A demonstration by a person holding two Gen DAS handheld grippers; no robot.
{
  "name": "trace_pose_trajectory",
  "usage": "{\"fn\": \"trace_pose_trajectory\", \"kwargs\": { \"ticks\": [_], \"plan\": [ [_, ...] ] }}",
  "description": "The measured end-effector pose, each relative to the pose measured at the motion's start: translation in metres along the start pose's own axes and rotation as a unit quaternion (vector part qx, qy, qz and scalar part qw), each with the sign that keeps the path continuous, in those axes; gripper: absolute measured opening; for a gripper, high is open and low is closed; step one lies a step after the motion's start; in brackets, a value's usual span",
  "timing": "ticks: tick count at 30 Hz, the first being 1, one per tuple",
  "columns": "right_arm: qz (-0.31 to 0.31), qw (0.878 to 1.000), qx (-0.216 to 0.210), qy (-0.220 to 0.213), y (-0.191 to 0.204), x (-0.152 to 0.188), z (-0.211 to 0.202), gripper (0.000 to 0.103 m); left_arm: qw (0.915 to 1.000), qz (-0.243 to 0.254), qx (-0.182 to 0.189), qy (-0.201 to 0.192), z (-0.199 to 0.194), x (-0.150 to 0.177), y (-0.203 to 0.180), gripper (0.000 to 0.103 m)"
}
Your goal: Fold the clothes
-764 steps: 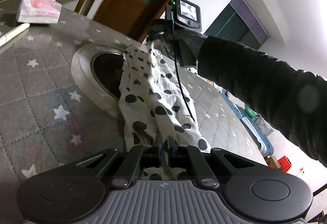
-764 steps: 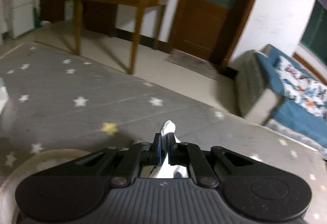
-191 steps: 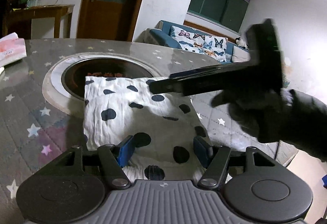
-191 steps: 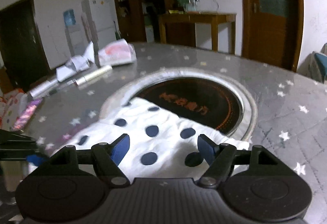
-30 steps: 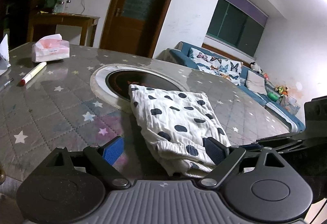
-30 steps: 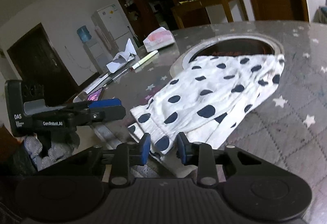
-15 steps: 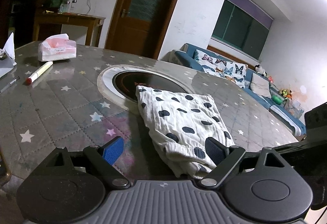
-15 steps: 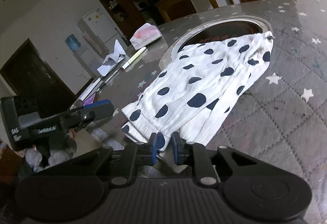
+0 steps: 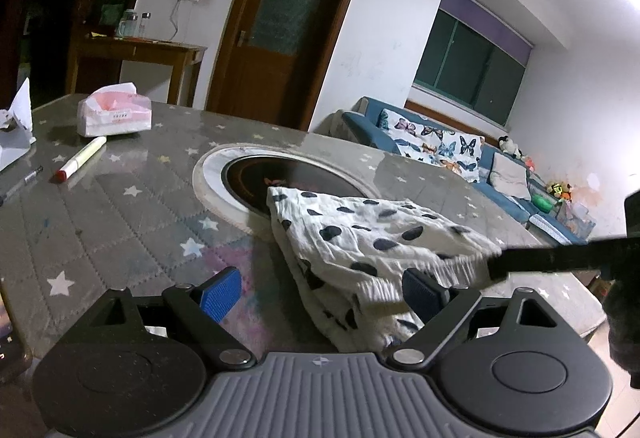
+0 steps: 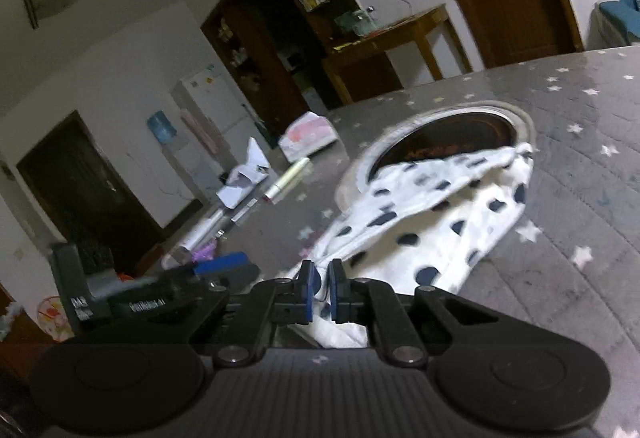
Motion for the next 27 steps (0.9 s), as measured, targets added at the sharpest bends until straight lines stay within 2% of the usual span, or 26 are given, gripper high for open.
{"fn": "trace_pose_trajectory", "kwargs": {
  "ticks": [4,8,13,15,18,20,22,25,27],
  "plan": [
    [0.044,0.999,0.018,0.022,-0.021,0.019,0.006,0.007,1.0000,0.004,0.002,0.001,0.003,-0.002,0.000,0.090],
    [0.051,0.997,0.043,0.039,-0.035,0.029,0.013,0.004,0.9999,0.012,0.004,0.003,0.005,-0.004,-0.003,0.090],
    [0.002,0.998,0.055,0.031,-0.026,0.021,0.004,0.004,0.9995,0.027,0.012,-0.014,0.006,-0.018,-0.011,0.090],
    [-0.030,0.997,0.070,0.020,-0.022,0.014,0.000,0.007,0.9990,0.032,0.021,-0.021,0.009,-0.024,-0.016,0.089],
    [-0.040,0.996,0.081,0.000,-0.024,-0.004,0.000,0.012,0.9983,0.042,0.034,-0.023,0.019,-0.031,-0.025,0.087],
    [-0.054,0.994,0.094,-0.011,-0.029,-0.018,0.005,0.025,0.9979,0.047,0.041,-0.019,0.028,-0.033,-0.030,0.084],
    [-0.066,0.993,0.101,-0.015,-0.033,-0.032,0.014,0.029,0.9975,0.049,0.048,-0.014,0.036,-0.033,-0.034,0.083],
    [-0.090,0.990,0.110,-0.015,-0.037,-0.050,0.033,0.043,0.9963,0.057,0.064,-0.004,0.047,-0.032,-0.042,0.079],
    [-0.117,0.986,0.116,-0.011,-0.039,-0.060,0.049,0.043,0.9951,0.064,0.076,0.005,0.055,-0.029,-0.048,0.077]
  ]
}}
Point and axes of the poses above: each gripper's, at about its wrist camera, not at the fingertips, and z roughly the way its jaws point, y to its left, x to its underside, the point moved 3 cm from there along z, roughly the way its jaws point, and after that the axes turned 10 degrees about z, right-handed, at the moved point
